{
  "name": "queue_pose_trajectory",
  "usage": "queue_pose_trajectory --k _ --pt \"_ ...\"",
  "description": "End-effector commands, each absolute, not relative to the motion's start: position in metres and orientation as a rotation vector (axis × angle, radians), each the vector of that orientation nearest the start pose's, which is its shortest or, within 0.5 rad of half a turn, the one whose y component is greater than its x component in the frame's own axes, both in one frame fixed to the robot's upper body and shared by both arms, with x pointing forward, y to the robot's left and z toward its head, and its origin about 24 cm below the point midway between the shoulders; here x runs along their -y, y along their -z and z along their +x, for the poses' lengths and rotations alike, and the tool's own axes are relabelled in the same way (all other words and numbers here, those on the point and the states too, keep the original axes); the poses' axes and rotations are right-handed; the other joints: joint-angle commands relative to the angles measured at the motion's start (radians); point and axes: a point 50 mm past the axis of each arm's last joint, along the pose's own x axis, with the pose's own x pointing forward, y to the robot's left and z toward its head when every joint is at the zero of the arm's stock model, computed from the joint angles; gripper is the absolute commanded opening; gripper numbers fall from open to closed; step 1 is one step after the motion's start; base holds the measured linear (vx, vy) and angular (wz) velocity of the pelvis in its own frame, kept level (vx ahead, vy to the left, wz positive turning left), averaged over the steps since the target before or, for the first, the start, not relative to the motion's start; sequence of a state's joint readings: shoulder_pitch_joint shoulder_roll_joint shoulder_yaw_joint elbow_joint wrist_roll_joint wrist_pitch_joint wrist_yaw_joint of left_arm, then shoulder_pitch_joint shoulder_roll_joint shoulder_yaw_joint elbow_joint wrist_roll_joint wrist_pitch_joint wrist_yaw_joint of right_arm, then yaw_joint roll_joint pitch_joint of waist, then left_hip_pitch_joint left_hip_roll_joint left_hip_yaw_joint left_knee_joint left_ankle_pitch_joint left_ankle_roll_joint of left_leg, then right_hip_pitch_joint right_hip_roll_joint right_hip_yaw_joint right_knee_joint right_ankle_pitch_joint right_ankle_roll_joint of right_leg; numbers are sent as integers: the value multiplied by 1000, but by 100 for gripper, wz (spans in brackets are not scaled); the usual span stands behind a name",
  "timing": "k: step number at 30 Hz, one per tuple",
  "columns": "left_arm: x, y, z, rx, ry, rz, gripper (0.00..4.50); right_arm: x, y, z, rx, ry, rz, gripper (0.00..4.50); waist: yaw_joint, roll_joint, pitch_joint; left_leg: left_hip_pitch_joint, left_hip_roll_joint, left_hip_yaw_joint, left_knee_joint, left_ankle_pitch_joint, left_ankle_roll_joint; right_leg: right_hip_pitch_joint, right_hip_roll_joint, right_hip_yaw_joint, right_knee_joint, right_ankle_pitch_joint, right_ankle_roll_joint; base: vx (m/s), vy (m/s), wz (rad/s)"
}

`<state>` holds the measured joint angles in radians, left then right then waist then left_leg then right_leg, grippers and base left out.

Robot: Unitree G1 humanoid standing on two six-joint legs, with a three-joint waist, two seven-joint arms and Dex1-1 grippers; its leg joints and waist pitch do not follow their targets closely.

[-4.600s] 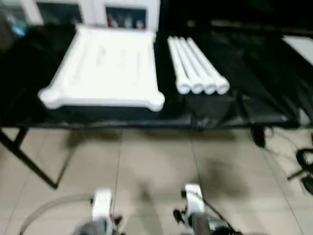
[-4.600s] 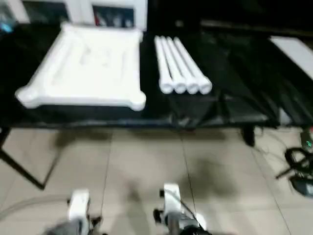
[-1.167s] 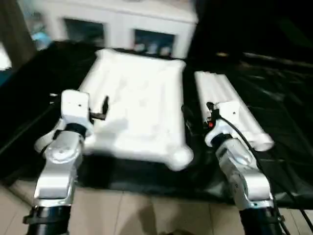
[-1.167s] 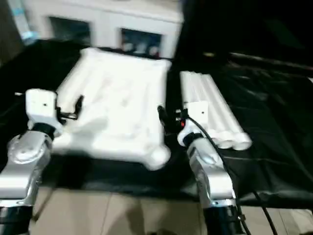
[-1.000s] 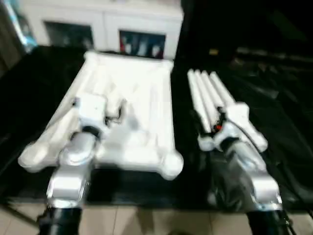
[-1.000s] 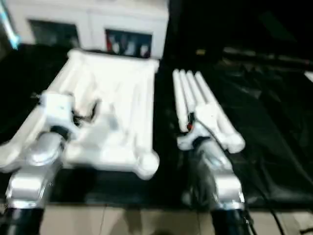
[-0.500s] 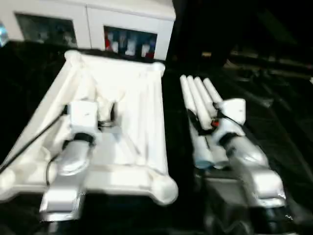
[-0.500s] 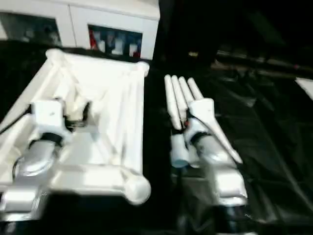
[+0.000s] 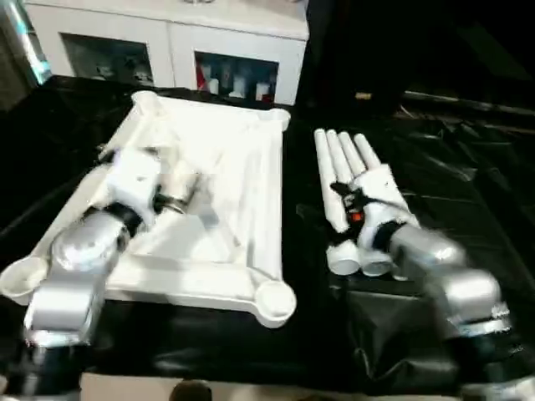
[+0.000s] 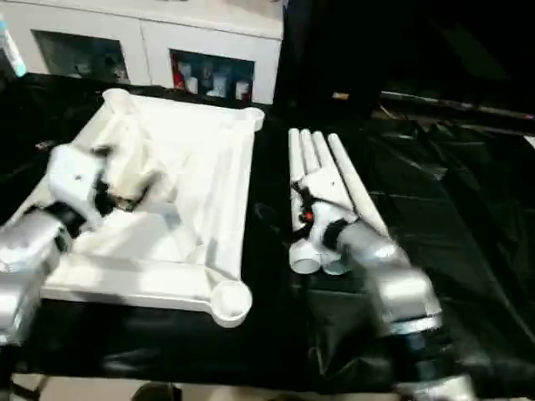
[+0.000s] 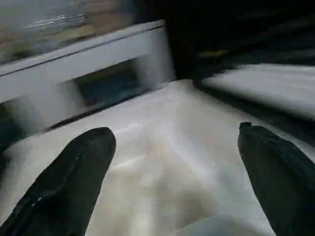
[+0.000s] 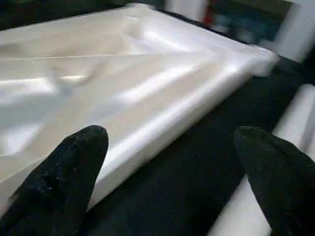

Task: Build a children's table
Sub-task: Move to table, then move table base

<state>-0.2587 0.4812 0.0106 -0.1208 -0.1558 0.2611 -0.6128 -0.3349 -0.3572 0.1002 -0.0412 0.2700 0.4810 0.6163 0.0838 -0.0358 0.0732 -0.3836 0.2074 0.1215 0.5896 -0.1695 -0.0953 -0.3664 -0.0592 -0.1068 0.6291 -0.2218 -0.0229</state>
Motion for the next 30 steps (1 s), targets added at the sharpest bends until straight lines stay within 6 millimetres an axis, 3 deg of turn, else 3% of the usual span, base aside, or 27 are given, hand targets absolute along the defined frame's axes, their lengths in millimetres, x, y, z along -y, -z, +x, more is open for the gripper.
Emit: queue_pose_trajectory --k 1,2,4,5,6,7,8,9,10,11,13,14,15,17,19,20,25,26,30 --pt "-175 -125 275 -50 924 349 449 149 -106 289 -187 -876 -146 450 -3 51 -69 20 26 -6 -81 -355 -47 32 -82 63 -95 -254 -116 10 61 -15" --pt "-173 -123 272 -86 1002 352 449 154 -105 287 -199 -901 -173 450 -1 56 -61 16 25 -3 -87 -388 -43 28 -74 64 -86 -255 -131 24 87 -18" --pt "-169 -117 266 -184 1110 366 449 164 -107 277 -225 -959 -213 450 0 43 -68 28 24 9 -80 -391 -29 24 -74 74 -90 -252 -146 11 31 -6" --pt "-169 -113 263 -233 1155 408 449 168 -110 271 -234 -999 -225 450 0 40 -70 20 20 17 -76 -332 -9 27 -76 79 -85 -229 -158 0 0 0" --pt "-169 -113 263 -233 1155 408 449 168 -110 271 -234 -999 -225 450 0 30 -72 18 20 22 -74 -303 2 28 -76 80 -87 -229 -156 0 0 0" --pt "-171 -105 256 -336 1238 468 449 173 -115 263 -254 -1063 -248 450 5 35 -76 15 22 22 -72 -247 17 33 -76 83 -80 -205 -156 0 0 0" --pt "-170 -101 253 -372 1283 487 449 177 -117 260 -275 -1096 -267 450 0 26 -79 12 23 27 -68 -204 32 32 -71 85 -76 -158 -151 0 0 0" --pt "-169 -100 252 -373 1294 486 449 178 -117 260 -284 -1109 -273 450 1 30 -80 12 21 26 -67 -186 37 33 -70 85 -72 -141 -154 0 0 0" --pt "-168 -99 251 -372 1303 485 449 179 -118 259 -292 -1119 -278 450 0 29 -80 11 21 30 -64 -159 43 32 -71 86 -71 -119 -159 0 0 0" --pt "-166 -99 251 -369 1311 482 422 180 -119 259 -300 -1135 -284 450 -1 26 -80 10 20 32 -64 -155 45 32 -71 86 -72 -118 -162 0 0 0" --pt "-166 -101 249 -374 1340 479 415 180 -121 256 -314 -1186 -299 450 -4 30 -77 13 21 34 -65 -190 42 27 -70 87 -76 -168 -164 0 0 0" --pt "-166 -103 245 -393 1373 487 415 179 -123 255 -325 -1218 -319 450 -6 22 -76 17 22 35 -65 -206 42 24 -70 88 -79 -190 -163 0 0 0" --pt "-166 -103 245 -393 1373 487 397 179 -123 255 -325 -1218 -319 450 -6 24 -75 18 22 35 -66 -213 41 23 -70 88 -79 -205 -163 0 0 0" --pt "-167 -101 240 -443 1396 515 371 177 -120 254 -338 -1243 -343 450 -6 17 -71 22 22 39 -66 -240 38 17 -70 91 -86 -271 -149 0 0 0" --pt "-167 -100 239 -458 1400 522 375 176 -119 253 -342 -1249 -346 450 -5 20 -69 22 23 38 -69 -248 33 14 -71 92 -87 -300 -138 0 0 0" --pt "-170 -98 234 -508 1413 553 343 175 -116 252 -361 -1268 -365 450 -4 14 -69 25 23 39 -68 -260 28 13 -71 93 -91 -327 -128 0 0 0" --pt "-174 -90 230 -549 1371 639 318 173 -112 252 -383 -1284 -381 450 -2 13 -67 27 25 39 -71 -281 16 10 -70 95 -91 -351 -116 0 0 0" --pt "-175 -87 231 -561 1357 665 283 172 -112 251 -385 -1291 -385 450 0 13 -67 31 26 40 -70 -288 15 7 -69 96 -94 -360 -112 0 0 0" --pt "-175 -85 231 -580 1348 678 267 171 -112 250 -388 -1300 -387 450 2 12 -68 31 27 40 -72 -293 10 7 -69 97 -92 -343 -118 0 0 0"
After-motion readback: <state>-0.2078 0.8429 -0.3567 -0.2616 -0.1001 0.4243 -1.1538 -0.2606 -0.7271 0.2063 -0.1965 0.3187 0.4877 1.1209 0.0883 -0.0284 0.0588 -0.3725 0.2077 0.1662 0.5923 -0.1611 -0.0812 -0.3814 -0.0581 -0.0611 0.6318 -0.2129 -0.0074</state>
